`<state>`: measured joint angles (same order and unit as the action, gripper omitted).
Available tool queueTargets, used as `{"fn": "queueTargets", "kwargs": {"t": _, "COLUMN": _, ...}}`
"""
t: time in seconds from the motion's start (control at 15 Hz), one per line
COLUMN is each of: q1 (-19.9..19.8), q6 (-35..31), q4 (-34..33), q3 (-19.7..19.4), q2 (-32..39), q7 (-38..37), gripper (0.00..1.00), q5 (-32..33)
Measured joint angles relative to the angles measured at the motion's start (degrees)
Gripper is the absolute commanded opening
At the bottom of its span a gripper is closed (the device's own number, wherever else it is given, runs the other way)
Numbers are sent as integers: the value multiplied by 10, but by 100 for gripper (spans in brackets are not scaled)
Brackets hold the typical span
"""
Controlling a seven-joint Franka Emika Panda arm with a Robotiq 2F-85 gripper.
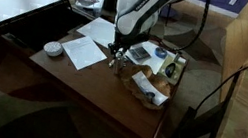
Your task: Put the can on the back left corner of the table
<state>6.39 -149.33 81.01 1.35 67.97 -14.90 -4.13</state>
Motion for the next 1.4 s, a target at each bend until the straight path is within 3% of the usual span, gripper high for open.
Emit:
{"fn": "queueTargets", "kwargs": {"t": 0.47, "q1": -22, "q6": 2, "q4": 79, "q3": 99, "q2": -69, "q7": 108, "gripper": 37, "q5": -22}}
{"fn": "queueTargets", "kwargs": {"t": 0.73, "q1": -57, "q6": -8, "q4": 184, "q3": 149, "q2": -114, "q7": 170, "gripper": 37, "q5": -50}}
{"fn": "queueTargets", "kwargs": {"t": 1.0, "q1": -84, "q6": -78, "q4": 314, "q3": 165, "q2": -159, "q7": 200, "gripper": 37, "q5": -60}}
{"fn": "queueTargets", "kwargs": {"t": 1.07, "q1": -90, "q6": -102, "q4": 347, "q3": 170, "q2": -169, "q7": 202, "gripper": 62, "q5": -62}}
{"fn": "queueTargets", "kwargs": {"t": 1.27, "q1": -106, "q6": -162, "q4": 429, "q3": 191, "q2": -194, "q7": 206, "gripper": 62, "q5": -67}}
{"fn": "queueTargets", "kwargs": {"t": 1.33, "q1": -108, "q6": -165, "q4": 439, "q3": 193, "q2": -200, "q7": 206, "gripper": 37, "q5": -68}}
{"fn": "queueTargets", "kwargs": {"t": 1.4, "q1": -109, "q6": -166, "q4": 443, "q3": 193, "q2": -204, "q7": 206, "gripper": 37, "q5": -68}}
